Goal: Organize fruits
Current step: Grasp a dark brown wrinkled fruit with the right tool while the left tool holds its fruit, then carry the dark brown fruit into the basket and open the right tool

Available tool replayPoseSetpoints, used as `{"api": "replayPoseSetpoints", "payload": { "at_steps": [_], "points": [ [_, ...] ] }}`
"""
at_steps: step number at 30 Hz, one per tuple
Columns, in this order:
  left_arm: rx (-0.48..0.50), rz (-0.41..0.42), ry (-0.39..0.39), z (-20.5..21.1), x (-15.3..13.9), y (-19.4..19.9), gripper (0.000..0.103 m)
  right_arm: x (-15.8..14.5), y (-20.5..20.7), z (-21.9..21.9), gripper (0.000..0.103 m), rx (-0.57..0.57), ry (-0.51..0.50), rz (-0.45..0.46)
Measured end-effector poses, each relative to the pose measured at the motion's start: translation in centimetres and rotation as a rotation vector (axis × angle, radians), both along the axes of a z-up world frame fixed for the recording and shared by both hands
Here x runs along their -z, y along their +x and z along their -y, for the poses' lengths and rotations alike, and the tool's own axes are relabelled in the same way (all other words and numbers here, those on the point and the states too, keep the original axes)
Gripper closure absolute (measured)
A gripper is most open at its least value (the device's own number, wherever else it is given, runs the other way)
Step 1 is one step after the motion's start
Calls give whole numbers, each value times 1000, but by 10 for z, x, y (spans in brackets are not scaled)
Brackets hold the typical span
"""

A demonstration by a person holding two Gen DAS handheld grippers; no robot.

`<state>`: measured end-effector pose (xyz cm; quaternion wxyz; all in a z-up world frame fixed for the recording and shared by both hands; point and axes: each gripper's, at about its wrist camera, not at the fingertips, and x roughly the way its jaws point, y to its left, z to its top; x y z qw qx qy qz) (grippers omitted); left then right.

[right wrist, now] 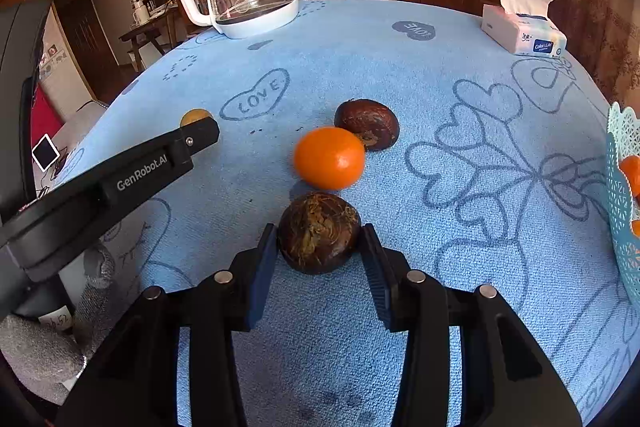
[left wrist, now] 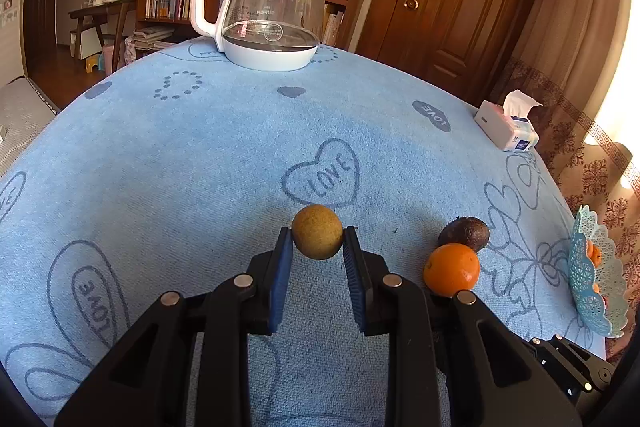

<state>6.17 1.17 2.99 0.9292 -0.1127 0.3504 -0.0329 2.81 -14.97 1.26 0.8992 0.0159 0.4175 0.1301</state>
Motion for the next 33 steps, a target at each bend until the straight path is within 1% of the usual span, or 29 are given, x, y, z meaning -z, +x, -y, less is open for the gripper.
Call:
{"api": "replayPoseSetpoints", "payload": {
  "at_steps": [7, 14, 19, 24, 28, 31, 33],
  "points": [
    [3, 2, -1, 0, 0, 0, 77, -13, -15, 20, 59, 74, 24, 35],
    [3, 5, -1, 1, 0, -1, 77, -34, -32, 59, 59, 209, 40, 89],
    [4, 6, -3, 1, 0, -1, 77, -53, -54, 101, 59, 347, 40, 141],
    [5, 12, -9, -1, -1, -3, 77, -69, -81, 150, 59, 527, 30, 177],
    [2, 15, -15, -3, -2, -3, 77, -74, -93, 189, 59, 645, 32, 170],
    [1, 15, -18, -3, -2, -3, 77, -70, -92, 210, 59, 708, 32, 147],
    [2, 21, -14, -3, -3, -4, 77, -65, -88, 221, 59, 729, 44, 126]
  ]
}}
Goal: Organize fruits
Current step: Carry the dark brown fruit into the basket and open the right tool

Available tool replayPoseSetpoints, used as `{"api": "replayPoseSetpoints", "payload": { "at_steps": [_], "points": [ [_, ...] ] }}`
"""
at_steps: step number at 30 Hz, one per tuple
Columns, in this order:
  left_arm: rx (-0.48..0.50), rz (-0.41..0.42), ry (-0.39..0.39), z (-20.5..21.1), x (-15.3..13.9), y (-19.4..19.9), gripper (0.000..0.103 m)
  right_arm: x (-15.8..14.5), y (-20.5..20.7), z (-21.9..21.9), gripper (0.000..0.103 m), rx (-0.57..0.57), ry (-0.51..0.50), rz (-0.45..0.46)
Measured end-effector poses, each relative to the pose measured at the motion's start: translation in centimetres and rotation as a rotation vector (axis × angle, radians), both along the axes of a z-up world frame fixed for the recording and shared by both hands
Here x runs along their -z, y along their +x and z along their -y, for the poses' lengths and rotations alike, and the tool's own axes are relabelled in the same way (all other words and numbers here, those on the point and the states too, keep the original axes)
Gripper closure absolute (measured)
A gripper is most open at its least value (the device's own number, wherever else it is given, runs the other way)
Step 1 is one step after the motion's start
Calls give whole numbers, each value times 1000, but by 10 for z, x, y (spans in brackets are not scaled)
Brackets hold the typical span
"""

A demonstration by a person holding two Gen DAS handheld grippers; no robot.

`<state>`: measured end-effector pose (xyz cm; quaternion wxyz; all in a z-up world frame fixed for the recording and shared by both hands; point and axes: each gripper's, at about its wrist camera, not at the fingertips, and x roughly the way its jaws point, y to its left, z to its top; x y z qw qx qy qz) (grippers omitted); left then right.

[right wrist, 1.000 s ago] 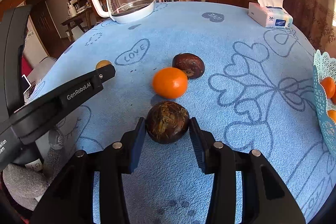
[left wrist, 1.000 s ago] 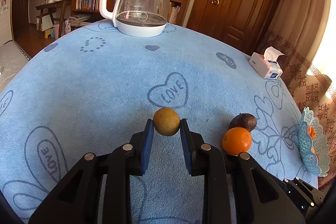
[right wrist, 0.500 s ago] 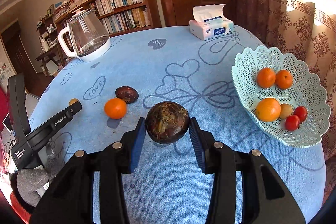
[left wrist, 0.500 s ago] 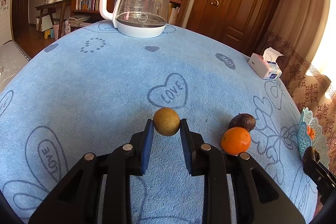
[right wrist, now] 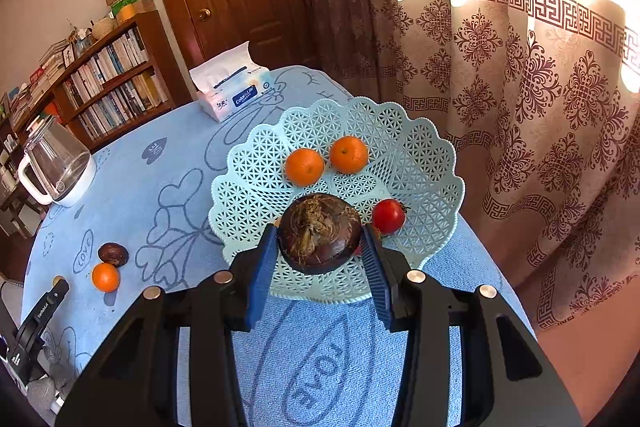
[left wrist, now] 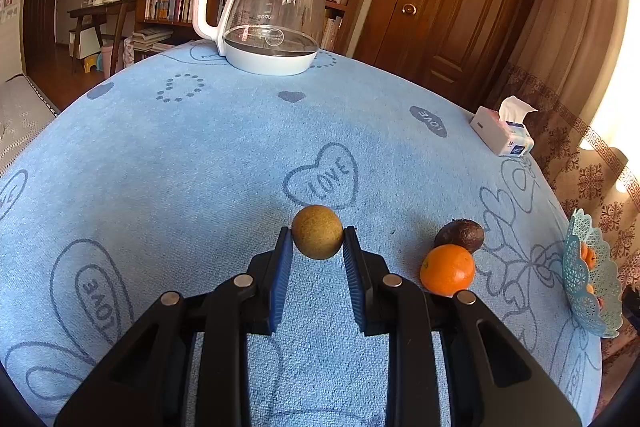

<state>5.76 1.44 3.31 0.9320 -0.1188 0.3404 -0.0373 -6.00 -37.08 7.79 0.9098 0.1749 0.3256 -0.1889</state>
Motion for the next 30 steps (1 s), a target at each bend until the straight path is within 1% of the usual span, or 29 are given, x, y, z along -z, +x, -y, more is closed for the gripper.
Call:
{"api": "replayPoseSetpoints", "payload": {
  "at_steps": [2, 5, 7, 9, 13, 18, 22, 25, 26, 30],
  "points": [
    [1, 4, 7, 1, 0, -1, 77, 6, 6, 9, 59, 19, 17, -21],
    [-2, 2, 5, 1, 0, 0, 77, 17, 13, 21, 59, 37, 68, -54],
    [-5, 2, 6, 0, 0, -1, 77, 22, 15, 24, 59, 41, 98, -66],
    [-8, 3, 6, 0, 0, -1, 77, 25, 15, 25, 59, 46, 104, -75],
    [-2, 9, 21, 1, 0, -1, 77, 23, 11, 21, 58, 42, 97, -62],
    [-5, -2, 9, 0, 2, 0, 77, 19, 4, 19, 58, 39, 92, -34],
    [-1, 2, 9, 0, 2, -1, 77, 14, -11, 14, 58, 75, 34, 7],
    [0, 2, 8, 0, 2, 0, 77, 10, -28, 8, 43, 148, -47, 60],
    [1, 3, 9, 0, 2, 0, 77, 9, -33, 7, 41, 171, -77, 78],
    [3, 3, 6, 0, 2, 0, 77, 10, -48, 1, 39, 250, -183, 124]
  ]
}}
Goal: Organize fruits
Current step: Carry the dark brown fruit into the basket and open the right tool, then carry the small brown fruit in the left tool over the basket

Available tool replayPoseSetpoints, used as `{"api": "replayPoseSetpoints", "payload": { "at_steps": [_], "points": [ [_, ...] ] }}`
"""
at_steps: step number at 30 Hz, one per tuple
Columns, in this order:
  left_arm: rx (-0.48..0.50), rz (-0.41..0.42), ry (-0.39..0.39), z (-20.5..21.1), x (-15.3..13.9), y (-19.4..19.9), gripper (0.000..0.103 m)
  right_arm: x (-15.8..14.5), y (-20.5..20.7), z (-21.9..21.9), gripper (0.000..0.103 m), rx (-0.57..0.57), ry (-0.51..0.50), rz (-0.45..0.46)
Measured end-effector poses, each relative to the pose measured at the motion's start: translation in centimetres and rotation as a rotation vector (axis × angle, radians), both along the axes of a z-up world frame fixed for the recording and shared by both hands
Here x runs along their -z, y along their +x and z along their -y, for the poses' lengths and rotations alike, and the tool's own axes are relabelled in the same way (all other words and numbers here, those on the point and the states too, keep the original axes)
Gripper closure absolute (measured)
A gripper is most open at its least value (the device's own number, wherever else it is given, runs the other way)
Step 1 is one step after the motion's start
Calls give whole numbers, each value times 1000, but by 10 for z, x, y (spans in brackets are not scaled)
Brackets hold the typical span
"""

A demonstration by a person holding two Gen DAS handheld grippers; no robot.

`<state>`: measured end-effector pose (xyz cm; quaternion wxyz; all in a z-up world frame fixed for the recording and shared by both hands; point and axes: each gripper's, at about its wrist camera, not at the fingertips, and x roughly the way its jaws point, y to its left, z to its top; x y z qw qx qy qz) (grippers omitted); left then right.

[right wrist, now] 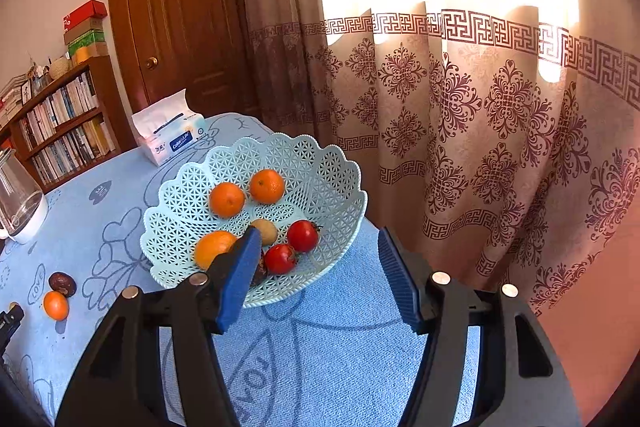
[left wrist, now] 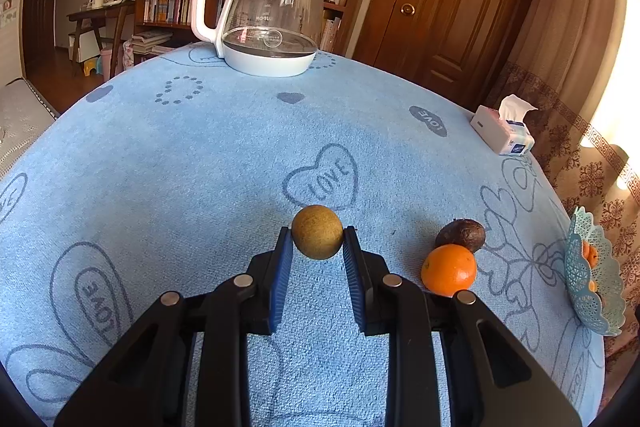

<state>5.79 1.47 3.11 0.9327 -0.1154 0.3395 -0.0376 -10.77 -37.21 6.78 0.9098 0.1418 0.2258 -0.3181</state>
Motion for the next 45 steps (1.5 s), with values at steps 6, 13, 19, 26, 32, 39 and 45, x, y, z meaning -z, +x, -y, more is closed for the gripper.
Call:
{"api": "replayPoseSetpoints", "payload": {
  "at_steps": [6, 13, 19, 26, 32, 39, 45],
  "points": [
    [11, 2, -11, -1, 1, 1, 77, 10, -20, -8, 33, 82, -99, 53],
    [21, 7, -10, 1, -1, 0, 77, 11, -34, -16, 28, 110, -142, 113],
    [33, 29, 6, 5, -4, -4, 77, 11, -34, -19, 27, 86, -144, 122],
    [86, 76, 23, 17, -12, -11, 77, 10, -31, -23, 25, 19, -130, 138],
    [148, 92, 42, 36, -18, -15, 77, 11, -23, -31, 21, -107, -98, 131],
    [252, 94, 71, 90, -40, -22, 77, 14, -14, -35, 21, -223, -38, 133],
    [420, 107, 55, 173, -64, -24, 77, 16, -15, -30, 21, -268, 41, 150]
  ]
}}
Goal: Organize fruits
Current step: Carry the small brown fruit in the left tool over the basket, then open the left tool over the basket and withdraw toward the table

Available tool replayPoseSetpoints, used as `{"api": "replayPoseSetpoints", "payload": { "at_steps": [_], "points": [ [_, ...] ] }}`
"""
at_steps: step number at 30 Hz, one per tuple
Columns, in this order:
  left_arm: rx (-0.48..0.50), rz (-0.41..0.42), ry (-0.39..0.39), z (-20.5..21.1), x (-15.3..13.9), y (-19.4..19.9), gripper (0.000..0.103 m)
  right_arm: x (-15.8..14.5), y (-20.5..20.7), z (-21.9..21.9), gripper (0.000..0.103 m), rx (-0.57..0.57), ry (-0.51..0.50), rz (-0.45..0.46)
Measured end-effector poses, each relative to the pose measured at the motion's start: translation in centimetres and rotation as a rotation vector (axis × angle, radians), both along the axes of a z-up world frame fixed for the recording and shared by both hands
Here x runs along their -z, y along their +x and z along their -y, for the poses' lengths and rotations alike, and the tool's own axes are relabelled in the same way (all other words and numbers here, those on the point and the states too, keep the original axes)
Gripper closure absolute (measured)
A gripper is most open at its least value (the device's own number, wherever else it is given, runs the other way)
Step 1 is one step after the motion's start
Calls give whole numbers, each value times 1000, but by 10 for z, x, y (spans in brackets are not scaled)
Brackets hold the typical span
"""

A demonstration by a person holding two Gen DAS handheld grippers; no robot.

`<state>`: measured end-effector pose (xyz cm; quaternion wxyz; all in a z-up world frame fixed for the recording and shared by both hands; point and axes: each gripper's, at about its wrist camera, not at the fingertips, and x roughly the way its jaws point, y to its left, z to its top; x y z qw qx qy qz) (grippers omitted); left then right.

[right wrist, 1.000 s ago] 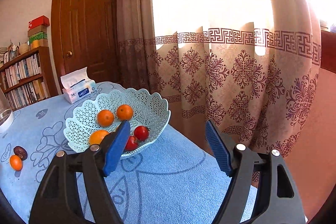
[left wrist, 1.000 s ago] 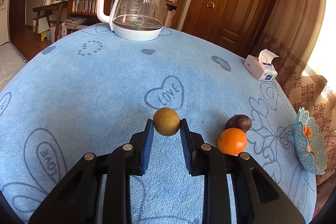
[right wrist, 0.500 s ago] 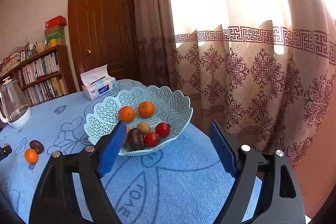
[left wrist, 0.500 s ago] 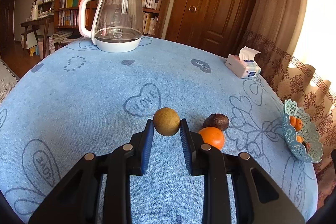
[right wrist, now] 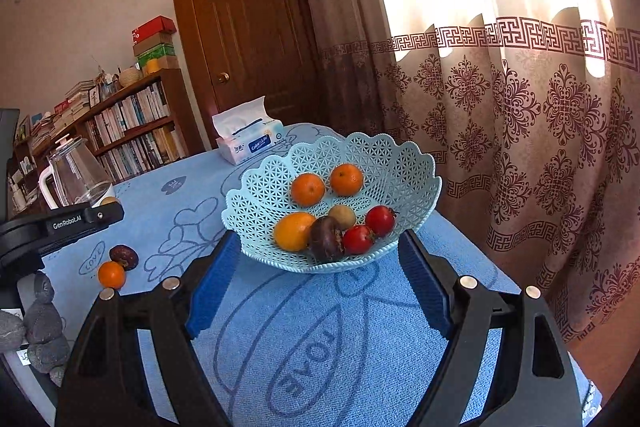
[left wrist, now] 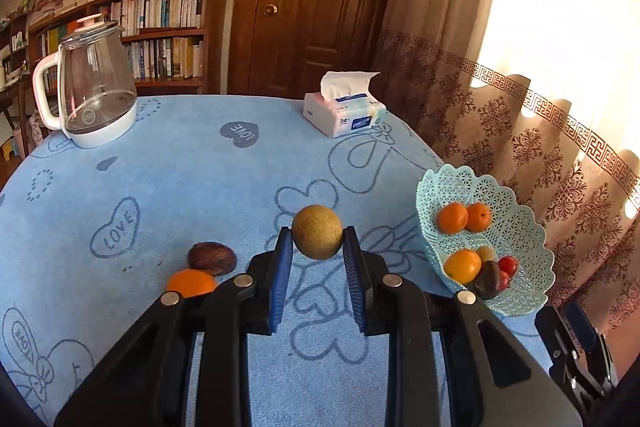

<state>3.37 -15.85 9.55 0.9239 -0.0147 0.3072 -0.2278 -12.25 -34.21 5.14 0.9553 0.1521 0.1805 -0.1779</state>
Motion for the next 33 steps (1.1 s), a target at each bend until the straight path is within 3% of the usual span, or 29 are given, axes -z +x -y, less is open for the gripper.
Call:
{"api": "replayPoseSetpoints", "payload": {
  "at_steps": [4, 10, 20, 21, 23, 26, 33],
  "points": [
    [117, -23, 6, 58, -9, 6, 77, 2, -1, 3, 21, -16, 50, 7],
    [230, -44, 86, 128, -3, 20, 77, 5, -10, 21, 20, 16, 140, 43],
    [279, -166, 104, 143, 24, 40, 75, 9, -15, 38, 20, 74, 186, 53],
    [285, -164, 100, 142, 24, 40, 73, 9, -16, 39, 20, 88, 188, 57],
    [289, -152, 89, 139, 23, 40, 51, 9, -17, 37, 20, 106, 181, 58],
    [285, -129, 72, 130, 20, 38, 37, 6, -18, 28, 20, 125, 124, 64],
    [240, -44, 12, 85, 2, 33, 20, 3, -16, 21, 16, 179, 52, 38]
  ]
}}
